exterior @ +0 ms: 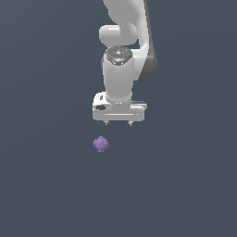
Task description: Pick up the object and move it to a goal position.
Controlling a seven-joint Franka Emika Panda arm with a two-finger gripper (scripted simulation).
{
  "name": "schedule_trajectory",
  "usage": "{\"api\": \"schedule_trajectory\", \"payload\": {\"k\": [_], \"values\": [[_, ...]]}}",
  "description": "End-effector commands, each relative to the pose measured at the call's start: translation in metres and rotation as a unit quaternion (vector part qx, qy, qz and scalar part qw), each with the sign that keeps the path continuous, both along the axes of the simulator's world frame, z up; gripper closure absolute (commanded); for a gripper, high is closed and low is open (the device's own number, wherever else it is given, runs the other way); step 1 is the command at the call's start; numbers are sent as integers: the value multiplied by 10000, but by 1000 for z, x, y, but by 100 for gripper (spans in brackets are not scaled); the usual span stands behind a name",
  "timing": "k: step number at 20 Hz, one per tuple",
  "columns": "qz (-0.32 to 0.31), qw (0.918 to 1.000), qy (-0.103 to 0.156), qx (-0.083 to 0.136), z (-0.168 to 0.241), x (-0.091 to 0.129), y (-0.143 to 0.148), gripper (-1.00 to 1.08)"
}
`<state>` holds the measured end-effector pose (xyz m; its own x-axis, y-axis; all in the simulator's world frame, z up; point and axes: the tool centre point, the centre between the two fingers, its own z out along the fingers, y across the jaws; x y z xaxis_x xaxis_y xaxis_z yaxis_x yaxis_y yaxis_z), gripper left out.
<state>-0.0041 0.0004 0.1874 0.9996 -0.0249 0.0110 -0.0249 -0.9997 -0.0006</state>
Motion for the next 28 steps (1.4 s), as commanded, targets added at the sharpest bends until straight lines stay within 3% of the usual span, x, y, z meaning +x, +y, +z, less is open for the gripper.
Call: {"api": "schedule_trajectory", "payload": {"k": [1, 19, 28], "values": [[0, 10000, 0, 0, 0, 0, 0, -92], [221, 9998, -30, 0, 9, -1, -2, -92], [680, 9977, -17, -24, -3, 4, -14, -92]]}}
